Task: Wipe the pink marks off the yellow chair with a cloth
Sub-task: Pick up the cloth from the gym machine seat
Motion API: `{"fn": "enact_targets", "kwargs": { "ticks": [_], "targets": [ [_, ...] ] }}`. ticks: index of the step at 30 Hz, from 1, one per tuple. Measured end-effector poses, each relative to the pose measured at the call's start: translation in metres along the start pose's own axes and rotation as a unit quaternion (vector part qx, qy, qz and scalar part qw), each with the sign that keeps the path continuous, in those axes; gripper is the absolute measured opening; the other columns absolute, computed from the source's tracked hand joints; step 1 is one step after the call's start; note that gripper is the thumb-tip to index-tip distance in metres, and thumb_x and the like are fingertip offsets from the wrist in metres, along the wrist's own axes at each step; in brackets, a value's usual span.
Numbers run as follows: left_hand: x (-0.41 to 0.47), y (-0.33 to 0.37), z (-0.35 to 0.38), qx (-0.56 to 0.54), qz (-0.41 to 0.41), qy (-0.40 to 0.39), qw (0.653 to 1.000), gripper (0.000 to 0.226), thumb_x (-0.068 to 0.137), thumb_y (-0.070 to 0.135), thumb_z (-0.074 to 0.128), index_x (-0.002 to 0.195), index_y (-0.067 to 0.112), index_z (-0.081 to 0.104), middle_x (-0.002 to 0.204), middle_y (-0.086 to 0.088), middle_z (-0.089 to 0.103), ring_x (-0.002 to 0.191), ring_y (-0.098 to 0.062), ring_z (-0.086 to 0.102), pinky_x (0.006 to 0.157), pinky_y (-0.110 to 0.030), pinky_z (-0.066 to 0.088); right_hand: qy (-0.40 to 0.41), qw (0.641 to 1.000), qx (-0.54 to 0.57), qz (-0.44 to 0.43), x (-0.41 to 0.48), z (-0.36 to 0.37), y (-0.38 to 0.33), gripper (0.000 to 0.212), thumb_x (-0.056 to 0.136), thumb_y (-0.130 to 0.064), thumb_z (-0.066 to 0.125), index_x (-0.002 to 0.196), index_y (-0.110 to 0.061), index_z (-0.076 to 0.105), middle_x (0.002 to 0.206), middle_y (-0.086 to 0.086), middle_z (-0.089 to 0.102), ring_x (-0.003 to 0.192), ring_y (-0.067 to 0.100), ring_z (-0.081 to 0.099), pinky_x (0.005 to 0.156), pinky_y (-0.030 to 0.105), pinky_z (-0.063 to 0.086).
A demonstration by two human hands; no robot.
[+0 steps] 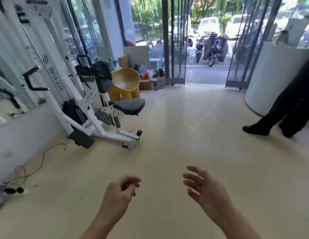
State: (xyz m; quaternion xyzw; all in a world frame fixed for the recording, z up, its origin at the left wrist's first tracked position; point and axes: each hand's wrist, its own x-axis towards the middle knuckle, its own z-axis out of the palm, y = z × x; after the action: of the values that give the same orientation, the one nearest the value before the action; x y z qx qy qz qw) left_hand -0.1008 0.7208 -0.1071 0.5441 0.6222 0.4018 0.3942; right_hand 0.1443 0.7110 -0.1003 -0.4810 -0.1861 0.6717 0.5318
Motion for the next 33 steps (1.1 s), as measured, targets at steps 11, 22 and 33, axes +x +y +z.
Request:
{"fn": "enact_targets", "kwargs": {
  "ticks": [11, 22, 33],
  "targets": [
    [0.250, 0.017, 0.049, 0.234, 0.084, 0.043, 0.968, 0.031, 0.086, 0.009, 0.059, 0.084, 0.039, 0.066, 0.081, 0.028, 0.062, 0.079, 0.005, 0.058, 0.067, -0.008, 0.043, -0.058, 0.883, -0.429, -0.180, 0.273, 0.044, -0.125, 0.032, 0.089, -0.024, 0.066, 0.115, -0.040, 0.057, 0.116, -0.011, 0.060, 0.099, 0.005, 0.062, 0.082, 0.030, 0.052],
    [0.583, 0.064, 0.038, 0.351, 0.165, 0.079, 0.918, 0.027, 0.083, 0.012, 0.054, 0.099, 0.029, 0.067, 0.094, 0.018, 0.062, 0.086, -0.006, 0.058, 0.074, -0.021, 0.049, -0.088, 0.605, -0.738, -0.287, 0.547, 0.161, -0.246, 0.064, 0.094, -0.048, 0.046, 0.149, -0.043, 0.013, 0.157, -0.017, 0.014, 0.143, 0.011, 0.013, 0.106, 0.026, 0.034],
    [0.880, 0.084, 0.035, 0.407, 0.118, 0.158, 0.892, 0.026, 0.091, 0.021, 0.053, 0.114, 0.027, 0.062, 0.115, 0.014, 0.060, 0.107, -0.005, 0.048, 0.094, -0.022, 0.043, -0.216, 0.583, -0.711, -0.328, 0.836, 0.295, -0.346, 0.080, 0.088, -0.068, 0.043, 0.147, -0.049, -0.008, 0.161, -0.015, -0.011, 0.149, 0.016, -0.004, 0.118, 0.043, 0.018]
  ]
}}
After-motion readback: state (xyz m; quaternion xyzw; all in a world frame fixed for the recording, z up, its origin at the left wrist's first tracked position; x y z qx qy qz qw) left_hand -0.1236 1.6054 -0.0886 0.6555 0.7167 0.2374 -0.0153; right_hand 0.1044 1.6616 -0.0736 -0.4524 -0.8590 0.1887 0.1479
